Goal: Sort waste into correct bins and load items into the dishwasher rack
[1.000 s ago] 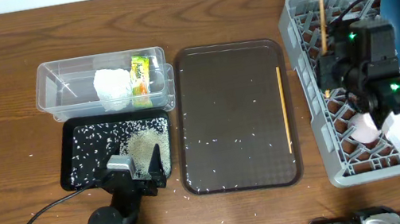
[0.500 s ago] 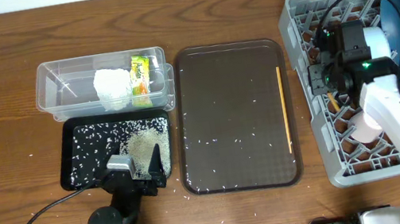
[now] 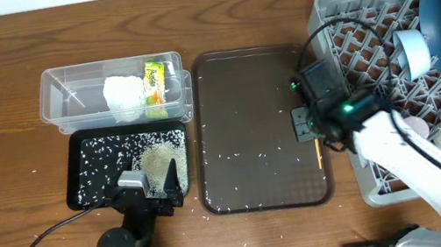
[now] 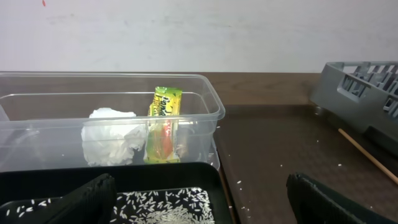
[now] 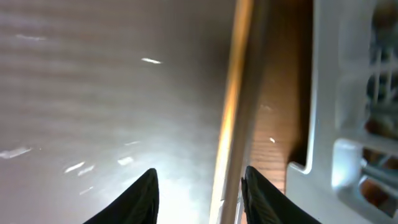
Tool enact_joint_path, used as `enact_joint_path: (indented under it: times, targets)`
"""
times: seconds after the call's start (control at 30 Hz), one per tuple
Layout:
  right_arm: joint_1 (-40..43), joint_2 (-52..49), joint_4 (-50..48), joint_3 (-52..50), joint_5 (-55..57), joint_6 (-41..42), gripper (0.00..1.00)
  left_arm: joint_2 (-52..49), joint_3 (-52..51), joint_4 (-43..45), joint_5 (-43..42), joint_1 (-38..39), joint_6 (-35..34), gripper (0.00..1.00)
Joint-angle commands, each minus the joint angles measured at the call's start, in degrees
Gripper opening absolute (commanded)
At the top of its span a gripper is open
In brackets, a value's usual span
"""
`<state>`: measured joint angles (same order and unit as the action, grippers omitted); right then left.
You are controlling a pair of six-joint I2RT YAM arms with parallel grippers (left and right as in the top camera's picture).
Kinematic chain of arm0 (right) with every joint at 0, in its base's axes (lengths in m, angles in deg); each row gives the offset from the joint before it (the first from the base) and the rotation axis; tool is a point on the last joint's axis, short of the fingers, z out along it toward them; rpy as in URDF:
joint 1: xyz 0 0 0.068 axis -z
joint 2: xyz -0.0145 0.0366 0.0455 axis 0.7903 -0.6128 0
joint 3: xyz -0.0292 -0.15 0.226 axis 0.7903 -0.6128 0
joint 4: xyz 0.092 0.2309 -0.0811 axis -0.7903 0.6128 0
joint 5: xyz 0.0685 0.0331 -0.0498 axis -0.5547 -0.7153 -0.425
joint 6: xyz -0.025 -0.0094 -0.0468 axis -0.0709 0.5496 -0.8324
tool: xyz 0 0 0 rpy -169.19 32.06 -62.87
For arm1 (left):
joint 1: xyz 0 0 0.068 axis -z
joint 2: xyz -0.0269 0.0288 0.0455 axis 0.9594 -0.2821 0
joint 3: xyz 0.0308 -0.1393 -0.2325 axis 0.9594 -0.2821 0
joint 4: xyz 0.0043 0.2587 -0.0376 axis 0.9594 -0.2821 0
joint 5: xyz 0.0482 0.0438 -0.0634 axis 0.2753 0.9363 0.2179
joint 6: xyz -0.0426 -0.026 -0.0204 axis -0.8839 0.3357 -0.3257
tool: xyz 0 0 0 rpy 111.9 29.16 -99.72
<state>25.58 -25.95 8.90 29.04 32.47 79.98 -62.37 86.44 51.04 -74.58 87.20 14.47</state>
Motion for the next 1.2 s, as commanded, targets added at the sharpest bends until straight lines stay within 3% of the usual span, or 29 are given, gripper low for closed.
enact_joint_path:
  times: [0.0, 0.13, 0.3, 0.4, 0.53, 0.63, 0.83, 1.03, 1.17]
  targets:
    - [0.4, -5.4, -2.5, -2.0, 7.1, 7.8, 0.41, 0.4, -1.6, -0.8, 0.1, -0.3, -0.5, 0.9]
    - [0.5, -11.3, -6.8, -2.0, 6.4, 6.2, 0.41, 0.4, -1.6, -0.8, 0.1, -0.3, -0.5, 0.9]
    - [0.5, -17.1, -9.5, -2.0, 4.8, 5.1, 0.33, 0.4, -1.6, -0.8, 0.1, -0.3, -0.5, 0.9]
    - [0.7, -19.3, -10.2, -2.0, 4.7, 5.3, 0.25, 0.4, -1.6, -0.8, 0.1, -0.3, -0.5, 0.9]
    - [0.8, -19.7, -9.9, -1.7, 2.4, 4.9, 0.02, 0.4, -1.6, -0.8, 0.1, -0.3, -0.5, 0.9]
    - [0.7, -16.9, -7.9, 0.0, -0.5, 1.7, 0.01, 0.4, -1.6, -0.8, 0.1, -0.3, -0.5, 0.9]
    - [1.6, -4.2, -6.6, 5.4, -11.9, -12.4, 0.01, 0.4, -1.6, -0.8, 0.1, -0.3, -0.5, 0.9]
    - [8.5, 6.5, -7.1, 8.4, -6.2, -20.2, 0.01, 0.4, -1.6, -0.8, 0.1, -0.3, -0.5, 0.9]
    - [16.6, 7.2, -8.3, 8.3, -5.3, -26.1, 0.01, 0.4, -1.6, -0.8, 0.1, -0.3, -0.5, 0.9]
